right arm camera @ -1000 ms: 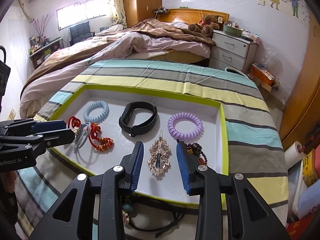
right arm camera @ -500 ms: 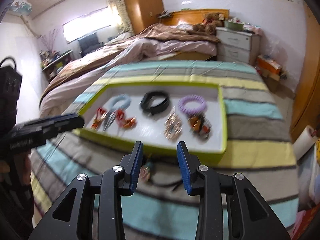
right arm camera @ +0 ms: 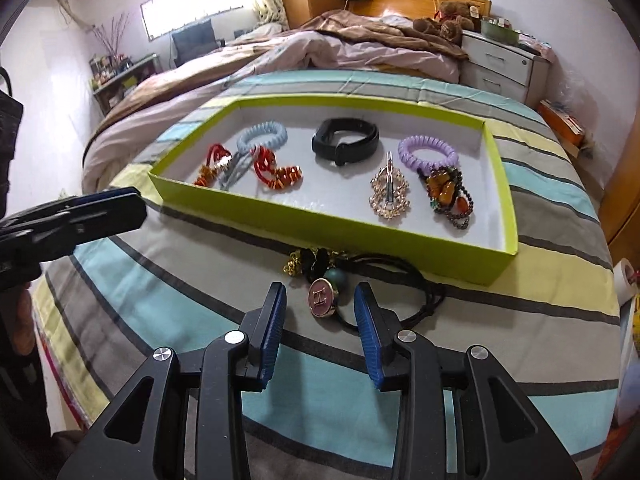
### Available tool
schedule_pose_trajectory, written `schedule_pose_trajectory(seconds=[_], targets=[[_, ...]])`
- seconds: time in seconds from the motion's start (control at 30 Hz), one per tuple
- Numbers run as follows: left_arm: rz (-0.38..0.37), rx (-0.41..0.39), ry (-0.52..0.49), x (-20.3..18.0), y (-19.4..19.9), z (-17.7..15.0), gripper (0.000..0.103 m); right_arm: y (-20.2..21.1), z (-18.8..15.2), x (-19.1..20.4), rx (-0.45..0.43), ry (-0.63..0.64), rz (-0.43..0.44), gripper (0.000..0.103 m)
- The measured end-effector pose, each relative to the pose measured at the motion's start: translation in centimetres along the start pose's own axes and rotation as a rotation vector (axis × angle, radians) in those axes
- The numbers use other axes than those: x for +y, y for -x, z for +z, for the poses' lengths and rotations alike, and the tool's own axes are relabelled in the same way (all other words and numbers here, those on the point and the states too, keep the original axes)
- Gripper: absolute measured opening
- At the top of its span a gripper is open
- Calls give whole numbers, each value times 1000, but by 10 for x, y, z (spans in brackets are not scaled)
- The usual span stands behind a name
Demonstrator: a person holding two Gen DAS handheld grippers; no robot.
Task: Organize jewelry
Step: 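Grasp the black hair tie with pink charm with right tool while left tool grasps gold clip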
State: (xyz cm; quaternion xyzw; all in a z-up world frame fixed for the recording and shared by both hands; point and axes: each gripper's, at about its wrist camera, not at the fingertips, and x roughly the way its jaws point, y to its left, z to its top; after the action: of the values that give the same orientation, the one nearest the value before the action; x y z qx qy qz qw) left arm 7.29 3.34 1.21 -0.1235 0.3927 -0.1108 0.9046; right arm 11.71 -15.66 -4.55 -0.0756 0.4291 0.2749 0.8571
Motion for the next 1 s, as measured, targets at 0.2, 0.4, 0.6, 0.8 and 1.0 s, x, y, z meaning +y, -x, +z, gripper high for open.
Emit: schedule_pose_trajectory(seconds=[0.2,0.4,0.6,0.8,1.0], targets=[[2,10,2,1,-1,-2,42,-1,-1,-2,-2,-2,1,36],[0,13,-3,-3,-3,-2,42,2,-3,1,-8,26,-23,16],[-13,23,-15,-11,-9,1,42,10,-6,-2,-31,22,-28,11],[-23,39,-43,-25,-18,2,42,26,-10,-13,-75,-14,-43,11],[-46,73,-88,-46,-37,5,43,43,-17,-29,-108,-49,-72,11]])
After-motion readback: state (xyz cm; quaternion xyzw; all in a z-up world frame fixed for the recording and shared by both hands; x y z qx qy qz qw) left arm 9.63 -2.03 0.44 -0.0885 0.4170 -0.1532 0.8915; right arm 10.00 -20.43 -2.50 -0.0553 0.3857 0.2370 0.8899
